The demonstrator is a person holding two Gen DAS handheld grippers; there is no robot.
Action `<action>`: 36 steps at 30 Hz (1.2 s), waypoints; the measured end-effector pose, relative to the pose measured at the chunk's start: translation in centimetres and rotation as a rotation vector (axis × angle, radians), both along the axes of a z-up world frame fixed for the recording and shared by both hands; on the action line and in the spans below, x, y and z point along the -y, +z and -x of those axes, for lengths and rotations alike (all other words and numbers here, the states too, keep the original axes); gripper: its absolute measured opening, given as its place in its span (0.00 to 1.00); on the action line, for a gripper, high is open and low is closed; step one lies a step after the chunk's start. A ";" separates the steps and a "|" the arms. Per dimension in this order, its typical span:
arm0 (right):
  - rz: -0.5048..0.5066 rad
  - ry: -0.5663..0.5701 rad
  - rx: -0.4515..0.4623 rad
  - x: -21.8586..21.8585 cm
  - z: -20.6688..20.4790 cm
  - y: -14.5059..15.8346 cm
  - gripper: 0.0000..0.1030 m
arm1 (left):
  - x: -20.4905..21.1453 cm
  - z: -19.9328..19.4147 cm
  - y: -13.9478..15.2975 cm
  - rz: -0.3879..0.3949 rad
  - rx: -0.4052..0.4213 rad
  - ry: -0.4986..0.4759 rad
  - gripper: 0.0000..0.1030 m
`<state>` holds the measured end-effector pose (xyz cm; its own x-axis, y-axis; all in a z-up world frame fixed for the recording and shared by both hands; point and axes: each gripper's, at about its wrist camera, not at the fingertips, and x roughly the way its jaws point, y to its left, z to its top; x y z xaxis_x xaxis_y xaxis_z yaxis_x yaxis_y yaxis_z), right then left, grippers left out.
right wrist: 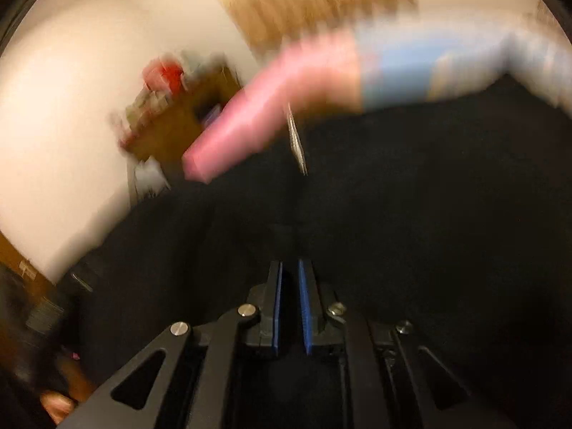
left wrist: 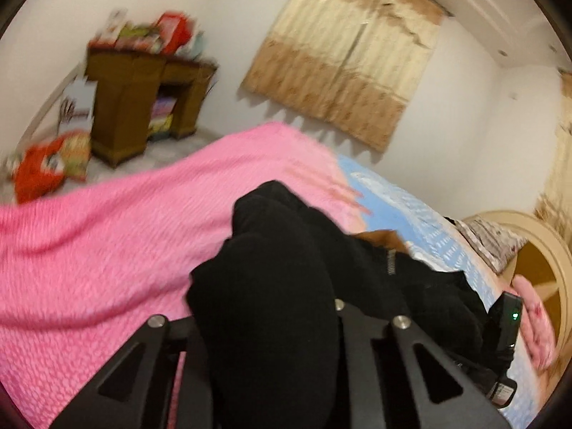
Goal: Fold large clothes
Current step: 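Press the folded hoodie down with the left gripper while the right gripper holds it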
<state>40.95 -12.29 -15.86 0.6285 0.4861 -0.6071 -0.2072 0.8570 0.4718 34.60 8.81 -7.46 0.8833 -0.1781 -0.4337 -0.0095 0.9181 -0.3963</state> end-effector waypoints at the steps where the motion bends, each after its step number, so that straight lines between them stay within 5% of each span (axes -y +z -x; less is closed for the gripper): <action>1: 0.000 0.002 -0.025 0.0 -0.3 0.0 0.08 | 0.8 0.3 0.8 -0.037 0.033 -0.019 0.17; 7: -0.123 0.035 -0.085 2.1 -0.9 0.6 0.10 | 8.0 1.3 6.1 -0.224 0.191 -0.215 0.15; 11: -0.168 -0.021 0.029 7.4 2.1 3.2 0.10 | 14.0 1.8 7.4 -0.322 0.246 -0.374 0.15; 18: -0.119 -0.222 0.085 19.7 6.9 5.2 0.10 | 26.7 3.7 3.4 -0.488 0.242 -0.685 0.13; 22: -0.076 -0.306 0.055 23.9 8.3 4.1 0.10 | 31.5 5.4 0.2 -0.592 0.224 -0.776 0.13; 25: -0.084 -0.292 0.046 26.9 9.0 4.1 0.10 | 32.8 6.4 -1.3 -0.647 0.239 -0.820 0.13; 28: -0.160 -0.150 0.084 26.3 8.4 6.1 0.10 | 31.6 6.9 -1.4 -0.636 0.270 -0.834 0.13; 29: -0.200 -0.093 0.085 26.0 7.4 6.7 0.15 | 31.5 6.7 -1.0 -0.619 0.269 -0.838 0.13; 32: -0.247 0.062 0.099 23.5 3.8 9.1 0.91 | 30.8 7.0 -0.2 -0.611 0.287 -0.847 0.13; 36: -0.180 0.246 0.068 19.1 -2.0 9.8 0.92 | 31.2 8.2 -0.4 -0.603 0.301 -0.858 0.13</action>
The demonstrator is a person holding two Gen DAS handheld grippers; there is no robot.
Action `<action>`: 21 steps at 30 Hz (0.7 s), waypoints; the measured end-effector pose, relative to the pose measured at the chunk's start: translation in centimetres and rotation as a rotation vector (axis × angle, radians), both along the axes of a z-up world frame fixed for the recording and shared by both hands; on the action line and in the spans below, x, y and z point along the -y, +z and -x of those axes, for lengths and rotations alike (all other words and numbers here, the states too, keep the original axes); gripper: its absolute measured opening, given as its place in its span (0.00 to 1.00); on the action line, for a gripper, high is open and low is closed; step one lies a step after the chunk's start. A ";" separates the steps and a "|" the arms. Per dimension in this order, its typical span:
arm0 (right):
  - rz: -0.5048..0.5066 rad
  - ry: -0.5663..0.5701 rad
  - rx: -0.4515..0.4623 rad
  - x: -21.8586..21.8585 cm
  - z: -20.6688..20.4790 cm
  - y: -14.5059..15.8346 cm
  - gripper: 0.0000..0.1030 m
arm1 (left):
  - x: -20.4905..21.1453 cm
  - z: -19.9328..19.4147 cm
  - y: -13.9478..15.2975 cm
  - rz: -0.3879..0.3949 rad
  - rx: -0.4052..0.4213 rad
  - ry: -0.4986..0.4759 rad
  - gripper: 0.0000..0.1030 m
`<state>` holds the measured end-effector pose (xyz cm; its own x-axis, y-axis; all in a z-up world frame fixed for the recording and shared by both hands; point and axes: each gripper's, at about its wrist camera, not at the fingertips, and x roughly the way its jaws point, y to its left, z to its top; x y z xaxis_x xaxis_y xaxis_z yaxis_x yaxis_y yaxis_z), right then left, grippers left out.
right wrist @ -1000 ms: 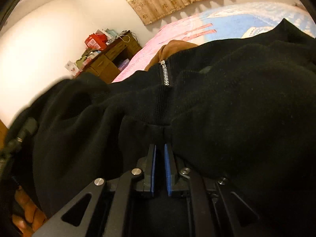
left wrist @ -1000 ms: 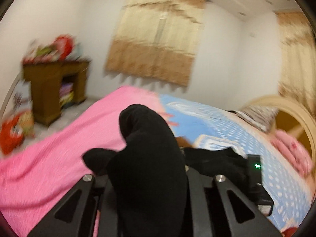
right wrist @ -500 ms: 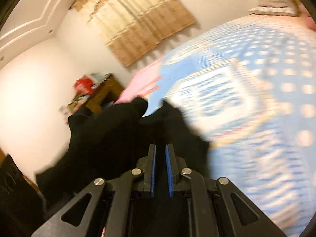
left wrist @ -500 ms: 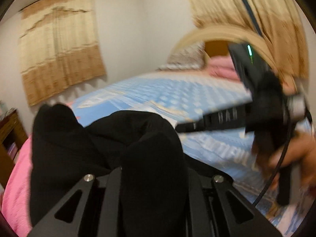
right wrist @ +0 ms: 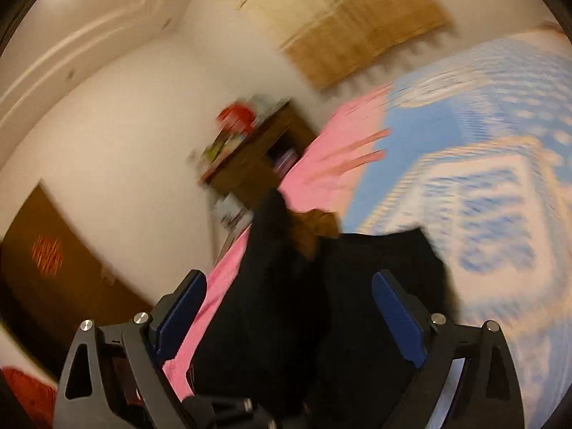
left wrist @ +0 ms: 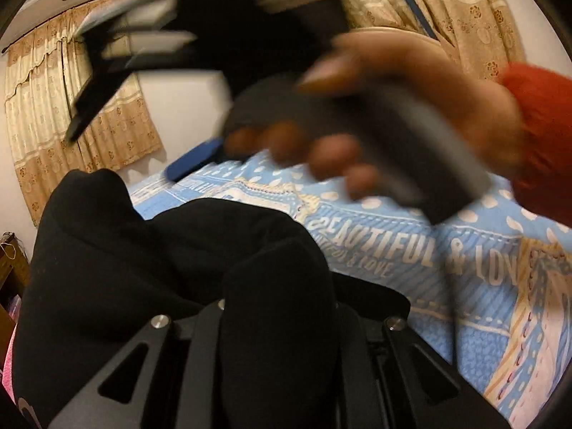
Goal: Fold large clothes
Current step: 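Press the folded hoodie down with the left gripper while the right gripper holds it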
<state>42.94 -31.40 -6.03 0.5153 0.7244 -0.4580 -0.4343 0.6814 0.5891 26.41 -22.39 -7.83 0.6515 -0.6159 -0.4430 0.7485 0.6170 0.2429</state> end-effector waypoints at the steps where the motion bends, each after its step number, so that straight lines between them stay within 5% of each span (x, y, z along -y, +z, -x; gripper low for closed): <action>1: 0.043 0.021 -0.016 -1.1 -1.0 -0.4 0.92 | 0.0 0.2 0.0 0.002 0.003 -0.003 0.13; 2: 0.088 0.049 -0.026 -2.3 -1.9 -1.0 0.91 | -0.1 0.2 0.1 0.005 0.004 -0.004 0.13; 3: 0.130 0.084 -0.022 -3.5 -2.7 -1.8 0.75 | -0.2 0.3 0.2 0.005 0.001 -0.005 0.13; 5: 0.108 0.157 -0.055 -4.6 -3.1 -2.9 0.27 | -0.5 0.4 0.5 0.009 0.001 -0.016 0.13; 12: 0.227 0.044 0.055 -1.7 0.6 -0.2 0.18 | 1.9 1.4 3.3 0.052 -0.017 -0.108 0.13; 15: 0.280 -0.047 0.032 1.6 1.6 -0.1 0.17 | 4.7 2.2 3.3 0.041 -0.017 -0.137 0.13; 19: 0.427 -0.119 -0.076 3.9 1.4 -5.1 0.16 | 8.3 2.3 0.5 -0.058 -0.083 -0.141 0.13; 21: 0.358 -0.132 -0.106 5.0 1.2 -7.6 0.15 | 9.3 3.3 -0.1 -0.139 -0.062 -0.121 0.13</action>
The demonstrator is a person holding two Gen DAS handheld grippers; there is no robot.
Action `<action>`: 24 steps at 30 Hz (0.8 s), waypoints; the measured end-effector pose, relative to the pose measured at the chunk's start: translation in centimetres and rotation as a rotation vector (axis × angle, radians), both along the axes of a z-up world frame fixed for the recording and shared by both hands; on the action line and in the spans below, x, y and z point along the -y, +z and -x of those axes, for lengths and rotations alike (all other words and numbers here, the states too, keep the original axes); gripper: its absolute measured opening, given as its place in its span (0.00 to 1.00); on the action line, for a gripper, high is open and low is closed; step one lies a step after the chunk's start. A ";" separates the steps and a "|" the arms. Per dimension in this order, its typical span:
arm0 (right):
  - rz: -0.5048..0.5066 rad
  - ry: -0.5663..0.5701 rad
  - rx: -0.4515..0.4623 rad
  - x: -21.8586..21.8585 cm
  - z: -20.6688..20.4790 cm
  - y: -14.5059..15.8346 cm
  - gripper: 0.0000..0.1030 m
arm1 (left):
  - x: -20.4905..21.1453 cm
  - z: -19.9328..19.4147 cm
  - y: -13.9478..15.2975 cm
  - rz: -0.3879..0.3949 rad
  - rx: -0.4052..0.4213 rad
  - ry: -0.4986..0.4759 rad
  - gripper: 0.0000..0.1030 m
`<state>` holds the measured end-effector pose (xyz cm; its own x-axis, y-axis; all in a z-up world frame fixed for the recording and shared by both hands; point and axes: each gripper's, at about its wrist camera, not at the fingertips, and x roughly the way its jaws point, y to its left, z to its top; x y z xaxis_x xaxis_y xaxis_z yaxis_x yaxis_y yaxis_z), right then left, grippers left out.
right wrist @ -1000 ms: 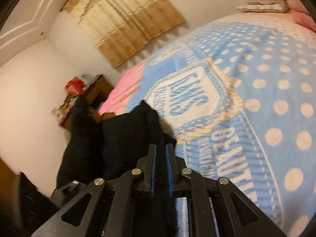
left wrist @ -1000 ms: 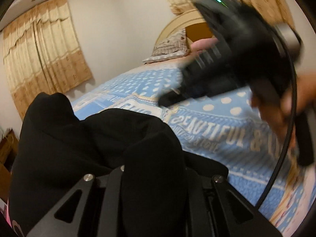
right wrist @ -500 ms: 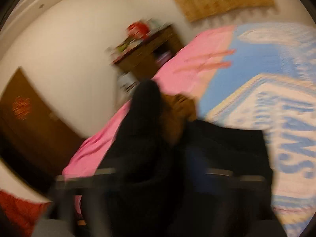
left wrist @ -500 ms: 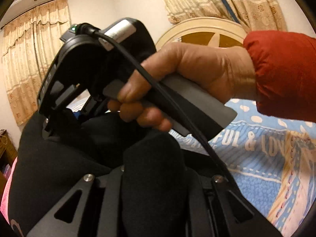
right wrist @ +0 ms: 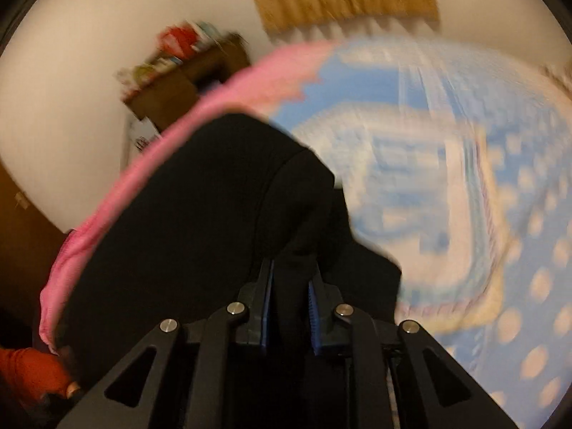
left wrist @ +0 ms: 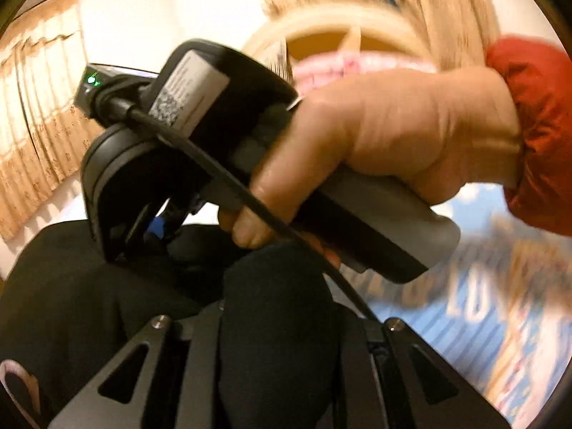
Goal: Fold large clothes
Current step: 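Press the folded hoodie down with the left gripper while the right gripper holds it, then grasp the folded black hoodie bundle with both grippers from its sides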
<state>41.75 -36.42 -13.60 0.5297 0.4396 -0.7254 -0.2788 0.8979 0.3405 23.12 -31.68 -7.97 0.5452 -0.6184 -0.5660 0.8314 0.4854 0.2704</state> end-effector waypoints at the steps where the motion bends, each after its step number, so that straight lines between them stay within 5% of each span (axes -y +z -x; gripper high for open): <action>1: -0.104 -0.018 -0.009 1.3 0.0 -0.5 0.15 | -0.2 0.3 0.2 -0.006 -0.001 -0.003 0.14; 5: -0.223 0.000 -0.005 1.9 0.8 -0.9 0.16 | -2.9 2.5 2.0 0.001 -0.048 -0.022 0.17; 11: -0.198 -0.016 0.023 0.9 1.3 -0.2 0.18 | -10.1 6.0 6.2 0.116 -0.199 -0.046 0.40; 13: -0.211 -0.051 0.034 1.0 1.5 -0.5 0.19 | -12.7 6.8 7.9 0.187 -0.248 -0.026 0.60; 18: -0.282 -0.151 0.071 1.6 3.4 -0.6 0.27 | -17.5 0.5 12.1 0.341 -0.275 0.202 0.68; 22: -0.240 -0.211 0.110 2.9 7.2 2.6 0.28 | -17.9 -3.5 12.5 0.317 -0.209 0.366 0.68; 24: -0.136 -0.264 0.158 3.2 9.8 4.8 0.28 | -16.8 -5.6 11.2 0.283 -0.206 0.441 0.68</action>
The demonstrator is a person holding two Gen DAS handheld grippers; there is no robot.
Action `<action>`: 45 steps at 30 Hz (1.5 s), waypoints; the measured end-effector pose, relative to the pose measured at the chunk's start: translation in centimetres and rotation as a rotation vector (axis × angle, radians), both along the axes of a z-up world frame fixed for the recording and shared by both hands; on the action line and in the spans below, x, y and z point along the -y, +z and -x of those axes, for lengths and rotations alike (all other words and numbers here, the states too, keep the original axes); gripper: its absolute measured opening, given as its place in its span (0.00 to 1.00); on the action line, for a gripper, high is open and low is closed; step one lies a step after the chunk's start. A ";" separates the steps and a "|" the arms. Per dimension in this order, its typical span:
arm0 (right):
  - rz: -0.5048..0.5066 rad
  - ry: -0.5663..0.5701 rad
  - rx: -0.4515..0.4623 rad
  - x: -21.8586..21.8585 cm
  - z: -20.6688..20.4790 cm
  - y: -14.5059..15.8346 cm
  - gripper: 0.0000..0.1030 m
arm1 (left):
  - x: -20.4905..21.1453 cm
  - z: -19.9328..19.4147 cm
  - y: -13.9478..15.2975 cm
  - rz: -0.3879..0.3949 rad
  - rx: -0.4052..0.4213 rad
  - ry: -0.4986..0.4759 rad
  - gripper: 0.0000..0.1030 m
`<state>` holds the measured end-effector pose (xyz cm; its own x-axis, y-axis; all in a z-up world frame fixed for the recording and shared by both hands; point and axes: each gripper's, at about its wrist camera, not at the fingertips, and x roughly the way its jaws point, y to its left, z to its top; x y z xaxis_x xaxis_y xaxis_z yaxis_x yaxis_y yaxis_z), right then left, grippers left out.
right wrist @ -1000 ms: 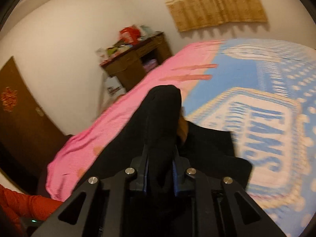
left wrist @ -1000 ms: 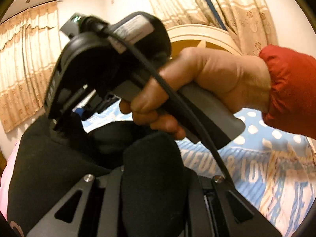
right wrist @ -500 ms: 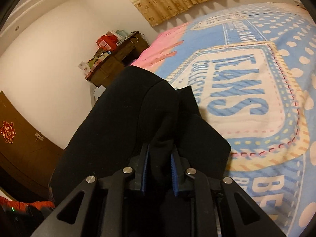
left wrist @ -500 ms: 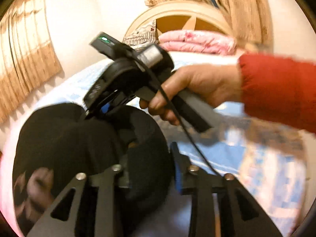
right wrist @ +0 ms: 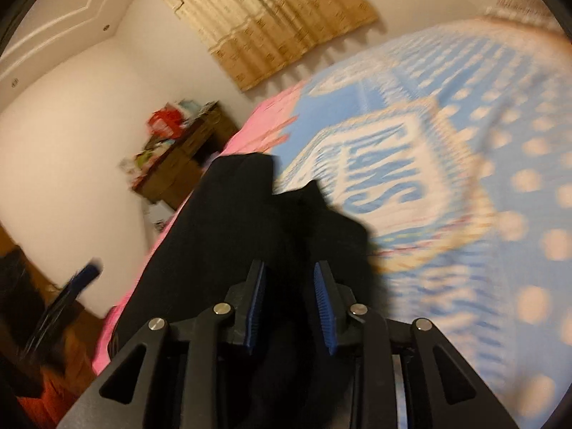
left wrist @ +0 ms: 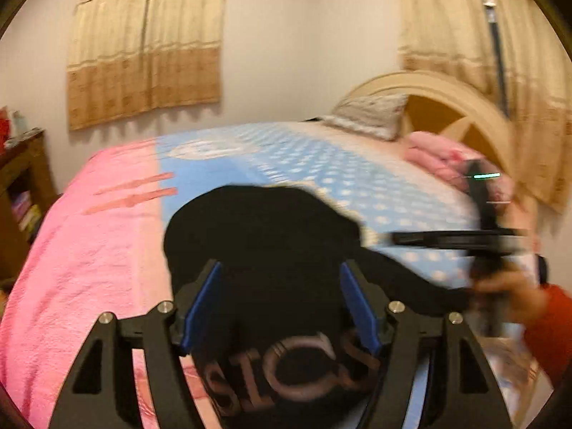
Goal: Fold large clothes
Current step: 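Grasp the folded black hoodie bundle with both grippers from its sides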
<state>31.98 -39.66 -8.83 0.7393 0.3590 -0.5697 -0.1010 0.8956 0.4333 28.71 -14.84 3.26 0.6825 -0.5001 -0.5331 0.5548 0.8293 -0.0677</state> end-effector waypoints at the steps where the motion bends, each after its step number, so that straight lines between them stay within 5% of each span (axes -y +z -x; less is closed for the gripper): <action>1: 0.053 -0.003 0.031 -0.2 1.6 1.3 0.28 | -0.1 -0.5 -1.0 -0.013 -0.018 0.024 0.68; 4: 0.122 0.029 0.087 -1.8 5.1 3.8 0.28 | 0.6 -0.5 -4.1 -0.031 -0.088 0.052 0.68; 8: 0.071 0.090 0.114 -4.2 6.6 4.7 0.28 | 2.7 2.3 -6.0 -0.146 0.010 0.049 0.68; 12: 0.059 0.075 0.044 -7.4 4.3 1.8 0.28 | 2.7 1.6 -6.2 -0.202 0.043 0.040 0.68; 14: 0.071 0.024 -0.068 -8.4 2.3 -1.8 0.28 | 2.3 0.8 -6.2 -0.198 0.023 0.038 0.68; 19: -0.052 -0.056 -0.037 -6.8 2.2 -5.3 0.33 | 2.7 0.3 -6.3 -0.230 0.058 0.067 0.69; 26: -0.110 -0.067 -0.102 -5.8 2.3 -3.9 0.46 | 1.4 -0.2 -5.7 -0.184 0.026 0.061 0.69; 30: 0.021 -0.090 0.042 -6.3 2.9 1.4 0.46 | 0.9 -0.4 -5.8 -0.171 0.005 0.056 0.69; 35: 0.121 -0.013 0.083 -9.9 -3.0 5.8 0.46 | 1.0 -0.6 -6.0 -0.180 0.009 0.059 0.69; 41: 0.188 0.000 -0.131 -11.9 -13.2 -1.8 0.45 | 1.7 -1.0 -6.3 -0.197 0.009 0.059 0.69; 45: 0.182 -0.031 -0.126 -11.0 -14.2 -3.9 0.46 | 3.1 -1.4 -6.6 -0.236 0.027 0.077 0.69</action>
